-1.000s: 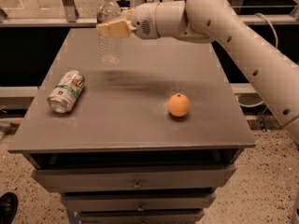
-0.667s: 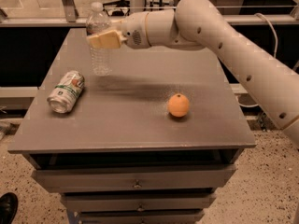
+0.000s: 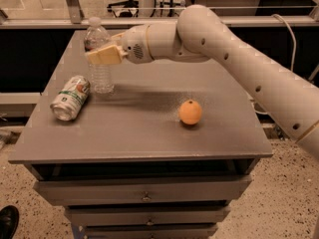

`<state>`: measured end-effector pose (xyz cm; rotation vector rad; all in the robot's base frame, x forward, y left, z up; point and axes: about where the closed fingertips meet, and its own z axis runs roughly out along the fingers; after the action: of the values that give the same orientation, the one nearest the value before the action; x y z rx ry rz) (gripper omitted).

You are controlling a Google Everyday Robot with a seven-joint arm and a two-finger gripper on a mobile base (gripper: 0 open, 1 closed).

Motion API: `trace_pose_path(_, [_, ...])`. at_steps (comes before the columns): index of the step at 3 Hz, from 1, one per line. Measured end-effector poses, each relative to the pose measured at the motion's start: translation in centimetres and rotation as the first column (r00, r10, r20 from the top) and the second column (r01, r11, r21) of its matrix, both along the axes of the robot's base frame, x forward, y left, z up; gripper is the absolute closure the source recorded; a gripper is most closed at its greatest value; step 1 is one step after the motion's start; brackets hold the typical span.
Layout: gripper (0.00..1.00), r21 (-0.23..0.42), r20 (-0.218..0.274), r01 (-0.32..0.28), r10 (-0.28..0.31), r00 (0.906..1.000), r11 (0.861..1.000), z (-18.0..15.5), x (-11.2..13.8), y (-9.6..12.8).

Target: Move water bottle near 7up can

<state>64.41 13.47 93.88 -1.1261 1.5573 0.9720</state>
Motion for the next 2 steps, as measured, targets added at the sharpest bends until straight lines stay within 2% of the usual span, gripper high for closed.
trace_pose_path(1, [0.85, 0.016, 0.0, -0.015, 0.015, 0.9999, 1.0, -0.48, -0.67, 0.61])
trace_pose_path(2, [0.62, 0.032, 0.008, -0.027, 0.027, 0.9996, 0.999, -0.69, -1.21, 1.04])
